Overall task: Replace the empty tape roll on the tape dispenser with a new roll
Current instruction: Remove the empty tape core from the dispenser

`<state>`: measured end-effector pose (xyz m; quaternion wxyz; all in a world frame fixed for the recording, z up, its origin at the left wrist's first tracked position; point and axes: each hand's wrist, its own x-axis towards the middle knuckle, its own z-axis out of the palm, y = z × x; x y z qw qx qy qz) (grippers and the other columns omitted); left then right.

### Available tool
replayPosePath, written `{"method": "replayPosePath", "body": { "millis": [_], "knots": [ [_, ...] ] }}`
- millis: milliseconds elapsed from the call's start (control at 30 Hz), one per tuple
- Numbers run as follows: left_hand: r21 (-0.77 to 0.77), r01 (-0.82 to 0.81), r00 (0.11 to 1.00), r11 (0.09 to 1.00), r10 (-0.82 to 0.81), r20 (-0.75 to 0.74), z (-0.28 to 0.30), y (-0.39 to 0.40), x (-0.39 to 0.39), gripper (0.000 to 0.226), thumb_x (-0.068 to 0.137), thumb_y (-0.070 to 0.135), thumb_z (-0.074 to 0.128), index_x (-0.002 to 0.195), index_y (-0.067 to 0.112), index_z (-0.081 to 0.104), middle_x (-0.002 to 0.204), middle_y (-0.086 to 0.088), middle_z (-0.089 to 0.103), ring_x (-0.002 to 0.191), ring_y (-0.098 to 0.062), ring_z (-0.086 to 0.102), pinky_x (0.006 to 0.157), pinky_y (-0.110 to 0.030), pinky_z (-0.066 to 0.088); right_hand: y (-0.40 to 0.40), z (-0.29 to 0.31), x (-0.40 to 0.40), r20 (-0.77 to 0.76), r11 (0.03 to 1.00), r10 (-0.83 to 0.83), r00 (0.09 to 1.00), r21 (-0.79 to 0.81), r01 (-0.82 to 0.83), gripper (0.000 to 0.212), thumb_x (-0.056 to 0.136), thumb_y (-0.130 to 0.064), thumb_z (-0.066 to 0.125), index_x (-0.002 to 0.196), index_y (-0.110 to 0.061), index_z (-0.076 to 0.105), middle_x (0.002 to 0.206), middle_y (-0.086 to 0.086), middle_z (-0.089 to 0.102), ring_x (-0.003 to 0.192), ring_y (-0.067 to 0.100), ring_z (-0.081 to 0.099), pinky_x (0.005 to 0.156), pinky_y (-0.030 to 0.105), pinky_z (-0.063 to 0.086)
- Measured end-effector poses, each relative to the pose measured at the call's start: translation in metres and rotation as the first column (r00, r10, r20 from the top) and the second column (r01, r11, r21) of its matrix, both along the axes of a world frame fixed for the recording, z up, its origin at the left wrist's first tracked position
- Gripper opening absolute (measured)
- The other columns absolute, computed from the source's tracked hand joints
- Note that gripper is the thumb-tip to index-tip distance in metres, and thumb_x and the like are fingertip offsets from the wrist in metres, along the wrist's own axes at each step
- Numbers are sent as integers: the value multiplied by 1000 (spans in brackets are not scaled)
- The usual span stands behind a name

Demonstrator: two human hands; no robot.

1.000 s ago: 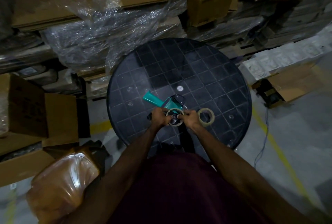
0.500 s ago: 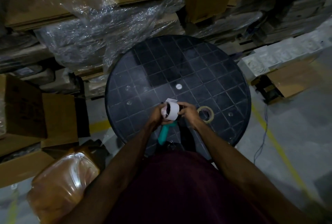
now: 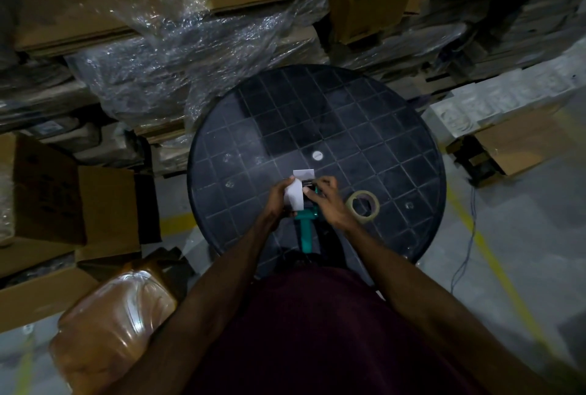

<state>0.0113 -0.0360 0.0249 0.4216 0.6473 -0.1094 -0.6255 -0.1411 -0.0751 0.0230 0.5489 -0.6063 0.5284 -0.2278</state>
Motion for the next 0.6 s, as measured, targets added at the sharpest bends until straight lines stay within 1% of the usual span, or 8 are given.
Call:
{"method": "replayPosePath", "body": {
  "millis": [100, 200, 267, 333, 400, 500, 533, 600],
  "knots": [
    [-14, 29, 1000, 999, -29, -2, 7, -1, -4, 59, 85, 66, 52, 117, 20, 67, 96, -6, 73, 85, -26, 69, 73, -36, 53, 1, -1, 1, -101, 987, 51, 994, -147, -65, 28, 99, -26, 58, 120, -8, 64, 113, 1, 41, 101, 9, 51, 91, 7, 38],
    [-62, 30, 998, 998, -33, -45, 17, 0, -11, 38, 104, 45, 36, 104, 21, 65, 74, 4, 75, 60, -10, 70, 53, -22, 55, -2, 0, 6, -111, 986, 24, 994, -162, -41, 28, 101, -25, 53, 121, -9, 62, 115, 3, 52, 109, 18, 54, 98, 30, 43],
    [-86, 42, 998, 995, -46, -44, 20, -2, -12, 43, 104, 46, 34, 109, 16, 66, 77, 3, 75, 61, -10, 70, 55, -23, 56, -1, 2, 8, -130, 989, 20, 991, -145, -40, 30, 102, -30, 50, 124, -13, 60, 123, 5, 58, 116, 20, 53, 101, 35, 42],
    [-84, 43, 998, 996, -46, -32, 19, -6, -13, 58, 94, 62, 45, 119, 14, 66, 90, -5, 74, 74, -20, 71, 67, -32, 57, -1, 0, 8, -133, 990, 8, 991, -139, -27, 30, 102, -31, 47, 126, -15, 58, 126, 6, 59, 119, 19, 51, 102, 35, 42],
    [-60, 45, 999, 997, -45, -7, 19, -11, -15, 55, 90, 62, 54, 113, 14, 68, 90, -6, 72, 78, -23, 68, 65, -31, 55, 0, 2, 11, -99, 990, -44, 994, -136, 30, 31, 102, -35, 45, 124, -17, 56, 122, 5, 60, 116, 21, 54, 98, 38, 47],
    [-80, 24, 999, 996, -22, 26, 31, -17, -26, 26, 98, 45, 56, 94, 20, 65, 81, -2, 67, 68, -17, 62, 50, -24, 47, 2, 9, 16, -4, 984, -140, 990, -114, 139, 28, 104, -35, 41, 122, -18, 54, 117, 5, 60, 105, 18, 60, 84, 31, 50],
    [-86, 13, 999, 996, -10, 38, 33, -19, -30, 22, 99, 40, 56, 94, 20, 63, 83, -2, 66, 67, -16, 62, 50, -24, 47, 1, 10, 16, 5, 976, -178, 984, -127, 177, 26, 104, -35, 40, 118, -18, 54, 114, 6, 60, 101, 18, 60, 80, 30, 49],
    [-93, -38, 997, 995, 44, 61, 41, -20, -38, 23, 99, 33, 59, 109, 13, 59, 96, -7, 66, 71, -15, 62, 50, -25, 51, -1, 8, 13, 8, 958, -240, 971, -162, 238, 26, 104, -38, 40, 108, -19, 56, 106, 5, 63, 94, 17, 62, 76, 33, 51]
  ]
}}
